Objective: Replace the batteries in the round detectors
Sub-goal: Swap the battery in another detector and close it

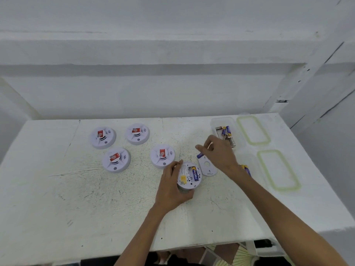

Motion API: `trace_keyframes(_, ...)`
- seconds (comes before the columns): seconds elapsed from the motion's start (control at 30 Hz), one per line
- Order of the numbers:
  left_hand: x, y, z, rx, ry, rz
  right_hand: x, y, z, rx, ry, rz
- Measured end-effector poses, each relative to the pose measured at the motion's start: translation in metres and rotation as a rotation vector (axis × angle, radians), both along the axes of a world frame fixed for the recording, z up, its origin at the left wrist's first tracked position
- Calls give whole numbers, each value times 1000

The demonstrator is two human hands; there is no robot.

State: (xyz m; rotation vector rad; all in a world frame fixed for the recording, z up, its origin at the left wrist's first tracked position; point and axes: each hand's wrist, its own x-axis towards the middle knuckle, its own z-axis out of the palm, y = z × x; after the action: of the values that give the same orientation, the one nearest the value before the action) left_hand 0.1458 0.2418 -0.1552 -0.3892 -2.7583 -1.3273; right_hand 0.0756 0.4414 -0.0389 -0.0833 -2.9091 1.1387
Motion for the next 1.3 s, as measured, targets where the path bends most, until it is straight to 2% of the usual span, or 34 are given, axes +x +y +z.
trace_keyframes(0.1, 0, 0, 1, 10, 4, -3, 21, -14, -15, 7, 2, 66)
trace_keyframes(0.2, 1, 0, 2, 18, 17, 5, 36, -22, -28, 108, 16, 109)
trace_keyframes(0.3, 1, 1, 2, 26, 12, 2, 47, -26, -35, 162, 94, 183)
trace_keyframes(0.43, 1, 0, 2, 17, 6, 4, 56, -18, -34, 120, 155, 250)
trace_keyframes(0.53, 1, 0, 0, 17, 16, 4, 65, -14, -35, 61, 116, 296)
trace_keyframes(0.67, -1, 1, -1, 0, 20, 9, 71, -11, -39, 82, 60, 398)
trace_keyframes(0.87, 0, 0, -3, 24, -35, 9, 67, -13, -41, 36, -67, 281)
trace_keyframes(1.0, -2, 0, -4, 39, -55, 19, 61, -13, -47, -69, -180, 165)
trace_keyframes(1.2, -2, 0, -2, 60, -55, 0, 55, -13, -47, -87, -300, 165)
trace_keyframes(1.3, -1, -1, -2, 66, -66, 1, 50, -13, -46, -196, -350, 95)
